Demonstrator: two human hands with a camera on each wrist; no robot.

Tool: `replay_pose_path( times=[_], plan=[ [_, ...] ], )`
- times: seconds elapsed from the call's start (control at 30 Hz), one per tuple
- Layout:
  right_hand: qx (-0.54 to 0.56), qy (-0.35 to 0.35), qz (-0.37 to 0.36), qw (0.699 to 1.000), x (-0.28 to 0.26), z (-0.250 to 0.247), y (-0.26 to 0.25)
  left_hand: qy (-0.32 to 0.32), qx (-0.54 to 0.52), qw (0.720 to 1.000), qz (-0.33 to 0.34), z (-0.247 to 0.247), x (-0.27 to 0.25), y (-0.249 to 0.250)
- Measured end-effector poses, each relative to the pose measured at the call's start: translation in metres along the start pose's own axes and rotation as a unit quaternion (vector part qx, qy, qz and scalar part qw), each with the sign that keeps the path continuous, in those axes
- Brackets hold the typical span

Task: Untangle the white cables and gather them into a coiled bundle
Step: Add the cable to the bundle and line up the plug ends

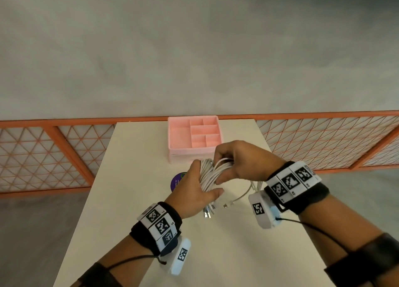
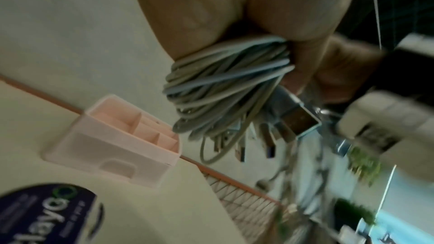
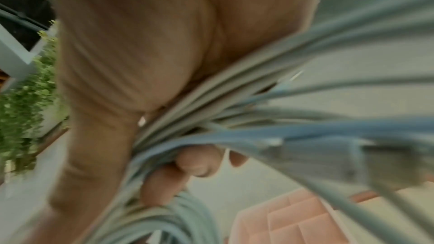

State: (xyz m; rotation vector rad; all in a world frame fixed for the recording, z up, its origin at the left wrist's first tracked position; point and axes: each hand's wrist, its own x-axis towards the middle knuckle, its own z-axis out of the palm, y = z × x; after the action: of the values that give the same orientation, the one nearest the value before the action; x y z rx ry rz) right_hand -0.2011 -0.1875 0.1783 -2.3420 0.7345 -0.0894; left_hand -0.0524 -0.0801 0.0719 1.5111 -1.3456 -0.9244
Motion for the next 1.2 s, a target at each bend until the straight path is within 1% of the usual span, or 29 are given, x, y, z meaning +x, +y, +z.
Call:
replay_pose_path(
  times=[0.1, 0.2, 0.27, 0.33, 0.37, 0.43, 0.5, 0.53, 0.57, 0.63, 0.7, 0.77, 0.83, 0.93, 1.03, 1.2],
  plan=[
    [0.061, 0.029, -0.003, 0.998, 0.003, 0.0, 0.012, -0.005, -0.036, 0.999, -0.003, -0.005, 0.0, 0.009],
    [0.123, 0.068, -0.015, 0.99, 0.007, 0.009, 0.023, -0.004, -0.099, 0.995, 0.005, -0.009, 0.002, 0.018],
    [0.164, 0.089, -0.019, 0.982, 0.009, 0.016, 0.028, -0.012, -0.152, 0.988, 0.007, -0.011, 0.002, 0.024],
    [0.202, 0.097, -0.012, 0.974, 0.011, 0.02, 0.029, -0.033, -0.212, 0.977, 0.017, -0.012, 0.002, 0.029],
    [0.217, 0.089, -0.003, 0.972, 0.012, 0.018, 0.029, -0.041, -0.239, 0.97, 0.019, -0.012, 0.002, 0.03],
    [0.235, 0.042, 0.021, 0.971, 0.012, 0.009, 0.028, -0.05, -0.271, 0.961, 0.016, -0.014, 0.001, 0.031],
    [0.238, -0.019, 0.033, 0.971, 0.012, -0.003, 0.029, -0.056, -0.275, 0.96, 0.01, -0.016, 0.001, 0.03],
    [0.233, -0.038, 0.032, 0.971, 0.011, -0.009, 0.028, -0.055, -0.271, 0.961, 0.004, -0.018, 0.001, 0.029],
    [0.221, -0.045, 0.032, 0.974, 0.011, -0.014, 0.027, -0.053, -0.263, 0.963, -0.002, -0.019, 0.001, 0.028],
    [0.171, -0.033, 0.037, 0.984, 0.014, -0.022, 0.025, -0.049, -0.237, 0.97, -0.015, -0.021, 0.001, 0.027],
    [0.093, -0.013, 0.028, 0.995, 0.019, -0.024, 0.024, -0.049, -0.218, 0.974, -0.029, -0.022, 0.002, 0.026],
    [0.002, 0.015, 0.008, 1.0, 0.022, -0.022, 0.024, -0.049, -0.229, 0.971, -0.05, -0.022, 0.003, 0.025],
    [-0.067, 0.034, -0.011, 0.997, 0.022, -0.015, 0.028, -0.046, -0.256, 0.963, -0.074, -0.023, 0.004, 0.024],
    [-0.129, 0.046, -0.047, 0.989, 0.021, -0.002, 0.038, -0.041, -0.294, 0.949, -0.109, -0.026, 0.006, 0.021],
    [-0.157, 0.07, -0.087, 0.981, 0.018, 0.008, 0.042, -0.04, -0.298, 0.947, -0.116, -0.025, 0.007, 0.021],
    [-0.234, 0.082, -0.14, 0.959, 0.02, 0.015, 0.046, -0.044, -0.315, 0.94, -0.125, -0.022, 0.006, 0.026]
  ],
)
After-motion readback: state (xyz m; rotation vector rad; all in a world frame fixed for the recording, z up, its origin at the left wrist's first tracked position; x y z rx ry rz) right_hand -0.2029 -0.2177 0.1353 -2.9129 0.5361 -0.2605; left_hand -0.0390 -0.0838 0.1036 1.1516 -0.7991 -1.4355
